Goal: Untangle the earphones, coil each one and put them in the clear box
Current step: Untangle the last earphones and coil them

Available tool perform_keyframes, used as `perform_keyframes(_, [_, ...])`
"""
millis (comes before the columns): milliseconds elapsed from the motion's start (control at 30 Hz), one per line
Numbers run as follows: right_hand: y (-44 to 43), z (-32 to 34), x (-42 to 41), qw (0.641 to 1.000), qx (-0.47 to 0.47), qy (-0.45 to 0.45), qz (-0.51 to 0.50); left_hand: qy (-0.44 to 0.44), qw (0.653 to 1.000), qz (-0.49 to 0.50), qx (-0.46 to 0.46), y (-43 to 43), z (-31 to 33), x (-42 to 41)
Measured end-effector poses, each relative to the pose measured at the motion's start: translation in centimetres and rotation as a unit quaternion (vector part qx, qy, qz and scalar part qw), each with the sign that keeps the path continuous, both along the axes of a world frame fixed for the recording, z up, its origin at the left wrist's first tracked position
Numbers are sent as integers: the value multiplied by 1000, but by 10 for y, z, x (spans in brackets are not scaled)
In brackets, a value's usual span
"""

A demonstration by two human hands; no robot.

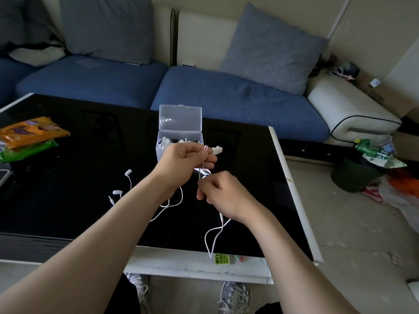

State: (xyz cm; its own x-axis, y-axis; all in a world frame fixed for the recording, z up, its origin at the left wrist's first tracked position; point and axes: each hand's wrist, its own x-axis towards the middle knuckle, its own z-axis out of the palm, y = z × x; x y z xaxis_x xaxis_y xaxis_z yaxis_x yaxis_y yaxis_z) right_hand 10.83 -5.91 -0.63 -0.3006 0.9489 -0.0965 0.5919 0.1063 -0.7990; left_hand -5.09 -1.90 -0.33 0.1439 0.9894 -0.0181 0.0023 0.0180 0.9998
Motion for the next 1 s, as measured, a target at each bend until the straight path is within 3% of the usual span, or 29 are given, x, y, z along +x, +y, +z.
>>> perform_keyframes(133, [1,5,-1,979,85,162,-85,164,983,-31,71,-3,-2,-5])
perform_keyframes(233, [6,7,6,946,100,268,-154,182,978,-86,51,-7,-1,-6])
perform_keyframes(433, [21,-3,16,940,155,169,-254,21,989,-138,-37,-12,6,3])
perform_keyframes(533, [32,-12,15,956,99,142,-238,-96,986,-118,-68,-11,7,9])
perform_keyframes(667, [35,-10,2,984,46,41,-167,-184,980,-17,-75,-4,10,13])
perform_keyframes(867, [34,0,-17,997,47,13,-54,-57,993,105,-9,13,7,6])
perform_keyframes(1000, [40,8,-22,978,143,132,-76,65,991,105,53,29,1,-4])
